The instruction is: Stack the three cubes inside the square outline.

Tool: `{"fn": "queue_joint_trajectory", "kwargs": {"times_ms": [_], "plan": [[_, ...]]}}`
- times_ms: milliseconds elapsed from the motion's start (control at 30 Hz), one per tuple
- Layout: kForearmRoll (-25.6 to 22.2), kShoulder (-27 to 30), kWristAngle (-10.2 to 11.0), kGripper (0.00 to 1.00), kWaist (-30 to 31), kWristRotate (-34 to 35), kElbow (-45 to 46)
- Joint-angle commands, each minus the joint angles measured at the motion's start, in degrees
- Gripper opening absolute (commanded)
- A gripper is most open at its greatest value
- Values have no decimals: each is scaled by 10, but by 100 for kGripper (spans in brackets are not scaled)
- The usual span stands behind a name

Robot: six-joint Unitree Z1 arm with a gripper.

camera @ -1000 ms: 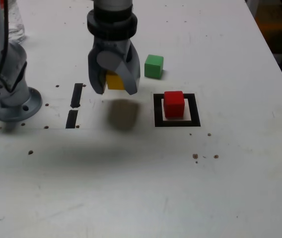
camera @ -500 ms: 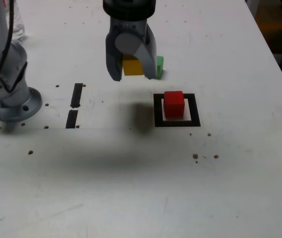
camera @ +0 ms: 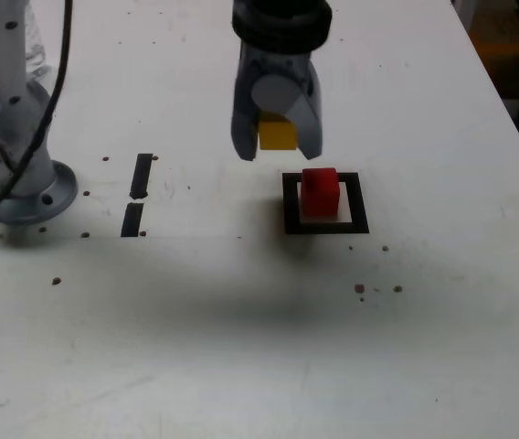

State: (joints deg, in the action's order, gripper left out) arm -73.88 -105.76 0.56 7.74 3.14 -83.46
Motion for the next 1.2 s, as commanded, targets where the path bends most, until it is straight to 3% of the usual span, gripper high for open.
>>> {"fn": "queue_joint_trajectory", "kwargs": {"times_ms": [0,1167], "plan": [[-3,-11,0,23,6,4,-14],[3,-97,-14,23,20,18,-70]]}}
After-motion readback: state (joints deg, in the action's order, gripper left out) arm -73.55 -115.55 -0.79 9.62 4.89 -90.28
